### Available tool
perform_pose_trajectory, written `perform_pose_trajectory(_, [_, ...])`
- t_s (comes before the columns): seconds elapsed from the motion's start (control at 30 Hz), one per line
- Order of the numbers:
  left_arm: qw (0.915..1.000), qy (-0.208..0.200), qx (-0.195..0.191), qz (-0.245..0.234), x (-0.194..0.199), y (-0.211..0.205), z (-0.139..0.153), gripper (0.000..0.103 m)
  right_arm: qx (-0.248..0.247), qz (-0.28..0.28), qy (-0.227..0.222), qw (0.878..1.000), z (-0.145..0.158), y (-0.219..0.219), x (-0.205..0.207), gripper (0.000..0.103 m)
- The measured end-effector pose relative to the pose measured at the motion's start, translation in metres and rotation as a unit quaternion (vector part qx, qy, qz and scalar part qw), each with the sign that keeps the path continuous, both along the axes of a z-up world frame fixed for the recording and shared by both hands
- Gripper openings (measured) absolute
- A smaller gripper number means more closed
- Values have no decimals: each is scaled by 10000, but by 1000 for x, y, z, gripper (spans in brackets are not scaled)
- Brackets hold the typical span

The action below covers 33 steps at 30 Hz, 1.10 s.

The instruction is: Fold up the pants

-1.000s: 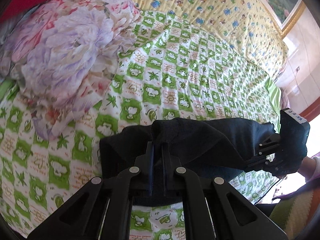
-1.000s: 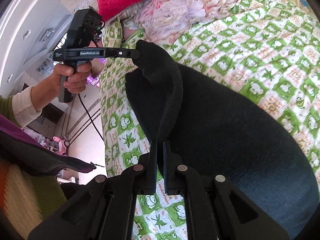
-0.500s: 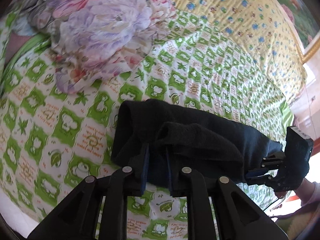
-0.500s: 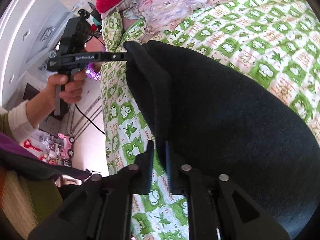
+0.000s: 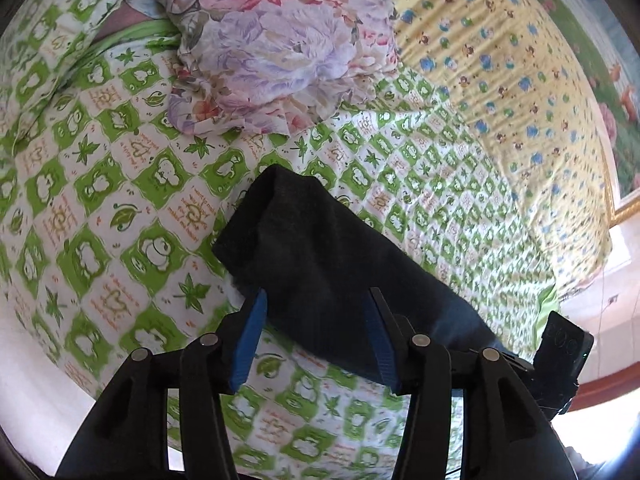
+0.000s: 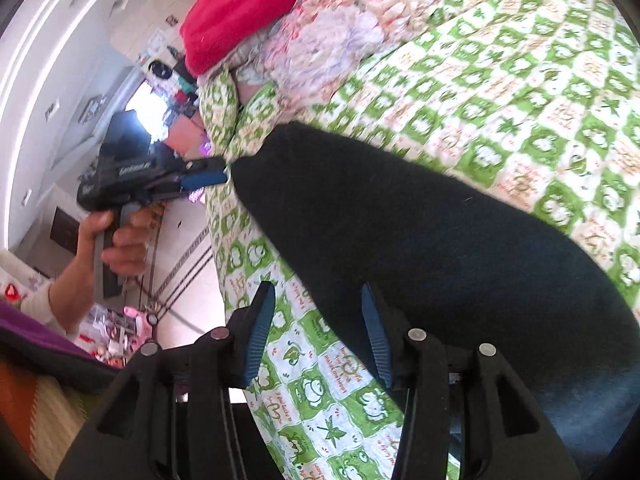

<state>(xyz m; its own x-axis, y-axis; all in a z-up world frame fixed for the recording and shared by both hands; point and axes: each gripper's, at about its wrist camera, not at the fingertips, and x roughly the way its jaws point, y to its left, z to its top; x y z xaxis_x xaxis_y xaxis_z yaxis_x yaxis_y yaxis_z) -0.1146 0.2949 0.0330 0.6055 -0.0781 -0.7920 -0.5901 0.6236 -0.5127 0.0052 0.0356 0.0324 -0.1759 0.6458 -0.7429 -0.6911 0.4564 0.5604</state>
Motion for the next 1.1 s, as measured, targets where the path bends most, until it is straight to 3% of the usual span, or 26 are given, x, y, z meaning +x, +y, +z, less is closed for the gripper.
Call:
perform_pose_trajectory(0.37, [9994, 353, 15, 8, 8, -19, -13, 52, 81, -1008, -167, 9947, 19, -36, 46, 47])
perform_pose_trajectory(0.73, [9975, 663, -5, 252, 0, 2, -37, 52, -550, -1565, -484, 9850, 8, -53, 108, 47])
perform_pose_trajectory(0.9, [9971, 724, -92, 210, 0, 3, -46, 52, -878, -1520, -318, 9839, -15, -47, 129, 47])
perform_pose_trajectory(1.1, [9969, 756, -160, 152, 8, 2, -55, 52, -1336, -975, -267, 9859, -41, -26, 126, 46])
